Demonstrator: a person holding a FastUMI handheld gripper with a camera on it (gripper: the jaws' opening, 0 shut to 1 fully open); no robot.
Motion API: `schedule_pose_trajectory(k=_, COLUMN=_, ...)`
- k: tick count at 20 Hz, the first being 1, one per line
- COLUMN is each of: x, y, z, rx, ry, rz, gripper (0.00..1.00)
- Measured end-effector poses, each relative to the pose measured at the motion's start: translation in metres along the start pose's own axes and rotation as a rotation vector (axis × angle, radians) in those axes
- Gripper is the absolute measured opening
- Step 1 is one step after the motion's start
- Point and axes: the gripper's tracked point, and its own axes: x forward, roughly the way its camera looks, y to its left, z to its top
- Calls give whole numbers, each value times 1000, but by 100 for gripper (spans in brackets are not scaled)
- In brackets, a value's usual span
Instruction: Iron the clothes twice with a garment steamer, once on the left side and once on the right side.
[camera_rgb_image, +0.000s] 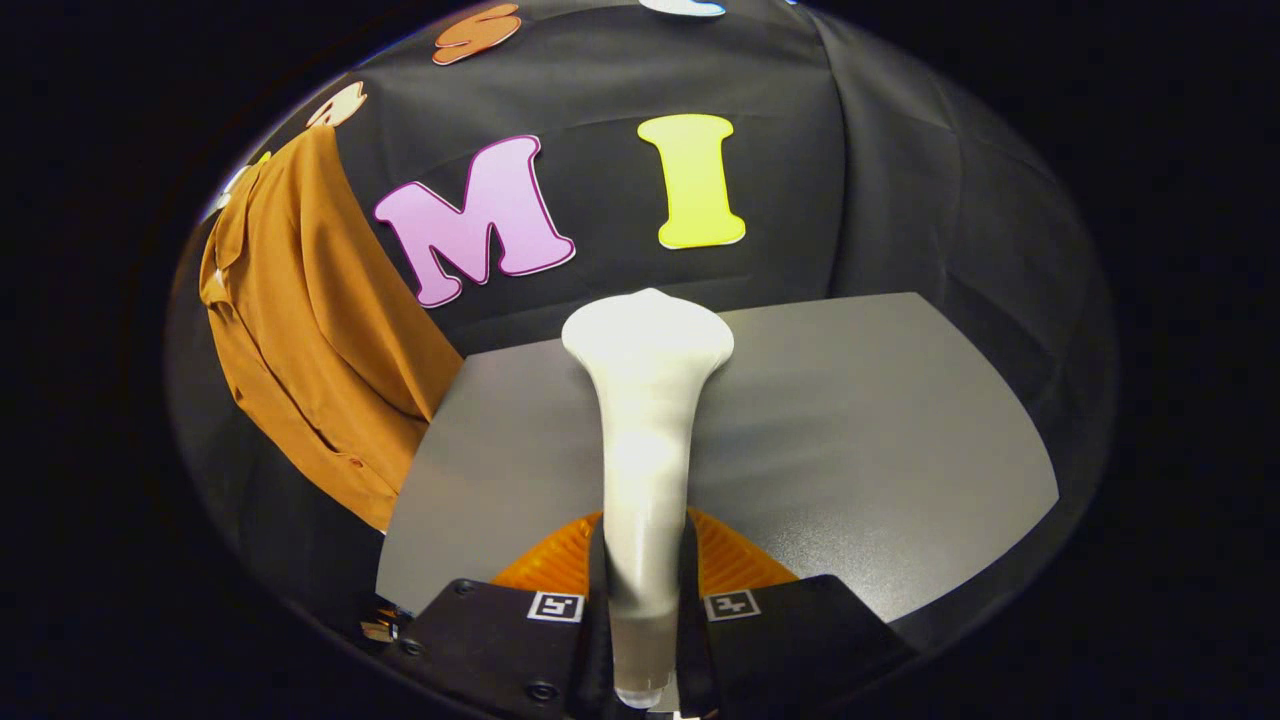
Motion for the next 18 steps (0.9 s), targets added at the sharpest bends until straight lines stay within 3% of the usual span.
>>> schedule_pose_trajectory(k=5, x=-38, y=2, z=22, rx=23, ry=-153, rz=-20, gripper=28)
schedule_pose_trajectory(k=10, x=-96, y=10, z=47, rx=6, ry=-319, rz=-110, gripper=28)
schedule_pose_trajectory(k=18, x=-174, y=92, z=41, rx=-74, ry=-436, rz=-93, gripper=28)
